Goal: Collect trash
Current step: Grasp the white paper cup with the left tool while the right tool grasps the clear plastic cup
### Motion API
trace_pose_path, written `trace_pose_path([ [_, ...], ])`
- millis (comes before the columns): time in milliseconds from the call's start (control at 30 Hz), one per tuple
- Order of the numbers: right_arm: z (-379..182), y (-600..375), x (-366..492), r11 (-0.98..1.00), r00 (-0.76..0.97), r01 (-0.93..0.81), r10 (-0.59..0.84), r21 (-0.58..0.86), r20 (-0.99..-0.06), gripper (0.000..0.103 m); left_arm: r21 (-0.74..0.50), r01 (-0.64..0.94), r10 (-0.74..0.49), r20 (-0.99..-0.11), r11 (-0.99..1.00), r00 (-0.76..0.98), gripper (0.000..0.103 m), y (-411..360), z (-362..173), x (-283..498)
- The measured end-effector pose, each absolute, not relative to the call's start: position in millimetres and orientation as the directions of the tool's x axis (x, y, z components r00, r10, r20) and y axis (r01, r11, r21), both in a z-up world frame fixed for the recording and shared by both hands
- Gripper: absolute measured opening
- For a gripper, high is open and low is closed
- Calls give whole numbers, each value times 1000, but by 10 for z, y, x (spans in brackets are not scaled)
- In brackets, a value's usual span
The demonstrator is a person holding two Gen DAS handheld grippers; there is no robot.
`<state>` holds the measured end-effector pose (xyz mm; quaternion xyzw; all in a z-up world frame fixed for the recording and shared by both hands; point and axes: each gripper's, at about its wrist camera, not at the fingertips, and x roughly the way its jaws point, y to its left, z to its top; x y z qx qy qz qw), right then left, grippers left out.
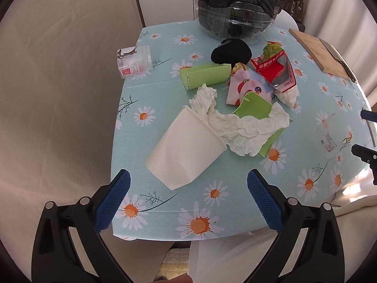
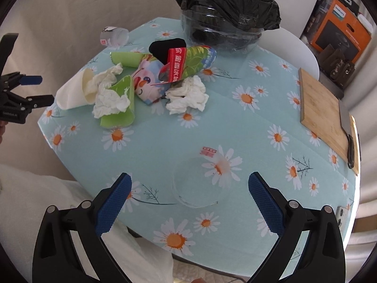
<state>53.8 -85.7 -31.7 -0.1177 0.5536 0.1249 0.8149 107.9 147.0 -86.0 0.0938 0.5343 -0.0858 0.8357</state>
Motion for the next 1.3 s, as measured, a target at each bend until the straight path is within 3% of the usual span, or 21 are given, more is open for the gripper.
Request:
trace_pose_path([
  [433, -875, -1061, 734, 979, 289, -180, -46, -101, -956, 95, 88, 469, -71, -948, 879, 310, 97, 1576, -1281, 1547],
  [767, -1033, -1075, 843, 993, 253, -104, -25, -53, -967, 93, 82, 633, -94, -966, 770, 240, 97, 1350, -1600, 1682],
  [800, -1043, -1061, 864, 993, 247, -104, -22, -49, -969, 92, 87, 640, -95, -965, 764, 244, 94, 1337, -1609, 1688],
  [867, -1052, -1027, 882, 992, 240, -115, -15, -44, -971, 67, 95, 657, -96, -964, 748, 248, 76, 1322, -1629, 1687],
  [933, -1064, -1003, 909, 990, 230, -132, -18, -50, -973, 62, 113, 668, -81, -964, 735, 253, 72, 1319, -1640, 1680],
  [1300, -808, -1041, 951, 981, 272, -191, 80, 27, -959, 58, 76, 608, -89, -968, 790, 236, 72, 1364, -1432, 1424],
])
